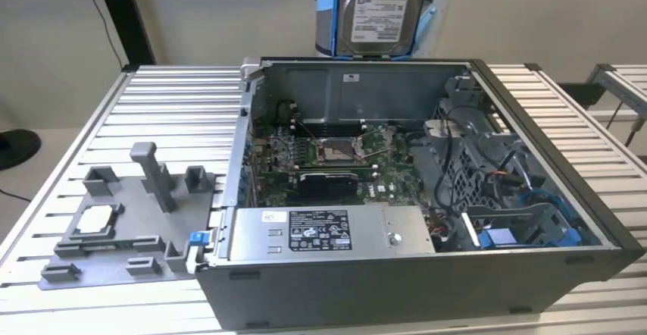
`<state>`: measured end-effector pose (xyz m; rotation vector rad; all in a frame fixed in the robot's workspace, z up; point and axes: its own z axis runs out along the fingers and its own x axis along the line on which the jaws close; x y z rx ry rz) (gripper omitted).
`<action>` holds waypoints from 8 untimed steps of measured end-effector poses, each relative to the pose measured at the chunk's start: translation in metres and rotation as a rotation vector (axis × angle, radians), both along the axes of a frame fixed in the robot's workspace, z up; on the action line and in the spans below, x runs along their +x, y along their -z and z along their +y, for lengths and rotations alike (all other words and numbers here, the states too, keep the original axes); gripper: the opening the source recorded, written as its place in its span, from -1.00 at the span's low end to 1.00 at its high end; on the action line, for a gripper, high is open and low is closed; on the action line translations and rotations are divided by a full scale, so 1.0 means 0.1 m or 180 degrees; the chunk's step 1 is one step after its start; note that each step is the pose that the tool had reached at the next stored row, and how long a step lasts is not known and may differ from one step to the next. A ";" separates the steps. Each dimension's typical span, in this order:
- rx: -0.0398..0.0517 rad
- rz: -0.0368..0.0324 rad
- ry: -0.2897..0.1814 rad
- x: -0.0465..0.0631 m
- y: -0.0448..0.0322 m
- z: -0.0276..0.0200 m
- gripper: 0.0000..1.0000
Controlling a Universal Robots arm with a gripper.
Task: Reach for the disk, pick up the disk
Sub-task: 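Pick up the disk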
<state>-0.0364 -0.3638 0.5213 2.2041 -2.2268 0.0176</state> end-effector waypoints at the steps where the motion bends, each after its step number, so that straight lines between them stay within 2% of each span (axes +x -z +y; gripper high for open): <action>1: 0.0000 0.0000 0.0000 0.05 0.000 0.000 -1.00; 8: 0.0000 0.0000 0.0000 0.37 0.000 0.000 -1.00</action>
